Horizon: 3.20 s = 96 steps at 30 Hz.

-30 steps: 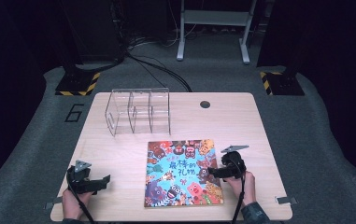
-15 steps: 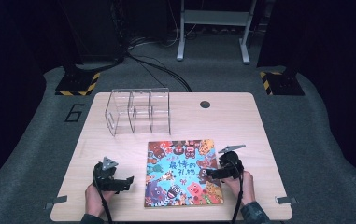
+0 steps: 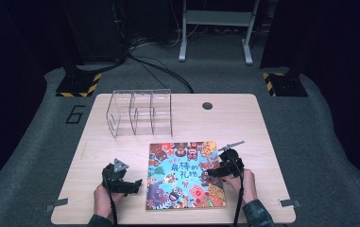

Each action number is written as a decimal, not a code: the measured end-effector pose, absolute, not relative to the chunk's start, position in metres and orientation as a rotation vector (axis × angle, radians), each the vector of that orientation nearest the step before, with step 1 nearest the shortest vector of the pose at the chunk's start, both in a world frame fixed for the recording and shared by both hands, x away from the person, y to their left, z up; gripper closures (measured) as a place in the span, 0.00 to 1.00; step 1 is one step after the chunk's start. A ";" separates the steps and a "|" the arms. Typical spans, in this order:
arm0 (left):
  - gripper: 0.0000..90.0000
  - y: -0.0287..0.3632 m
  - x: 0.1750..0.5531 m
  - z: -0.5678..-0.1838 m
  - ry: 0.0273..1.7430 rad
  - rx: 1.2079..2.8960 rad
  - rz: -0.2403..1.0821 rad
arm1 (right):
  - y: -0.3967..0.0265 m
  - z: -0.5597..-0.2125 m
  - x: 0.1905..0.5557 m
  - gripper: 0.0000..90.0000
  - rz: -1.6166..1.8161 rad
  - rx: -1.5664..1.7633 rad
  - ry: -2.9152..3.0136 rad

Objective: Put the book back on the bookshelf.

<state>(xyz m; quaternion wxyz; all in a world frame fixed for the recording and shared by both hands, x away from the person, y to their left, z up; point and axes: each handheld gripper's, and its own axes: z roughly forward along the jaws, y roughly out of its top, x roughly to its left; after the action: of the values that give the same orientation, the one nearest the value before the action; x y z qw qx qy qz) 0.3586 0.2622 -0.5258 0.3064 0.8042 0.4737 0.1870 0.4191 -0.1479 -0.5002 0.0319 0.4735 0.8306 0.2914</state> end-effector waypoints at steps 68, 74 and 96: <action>0.01 0.246 0.369 -0.532 1.098 2.122 0.502 | -0.152 -0.498 0.469 0.33 0.984 1.625 2.578; 0.01 0.246 0.370 -0.532 1.091 2.126 0.496 | -0.156 -0.498 0.471 0.33 1.032 1.628 2.584; 0.01 0.246 0.370 -0.532 1.091 2.126 0.495 | -0.145 -0.493 0.478 0.35 0.843 1.635 2.644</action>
<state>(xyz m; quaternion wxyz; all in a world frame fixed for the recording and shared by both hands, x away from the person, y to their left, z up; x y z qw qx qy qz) 0.3697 0.2463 -0.5317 0.3437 0.8181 0.4198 0.1906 0.4784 -0.1446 -0.4935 -0.0396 0.5073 0.8201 0.2617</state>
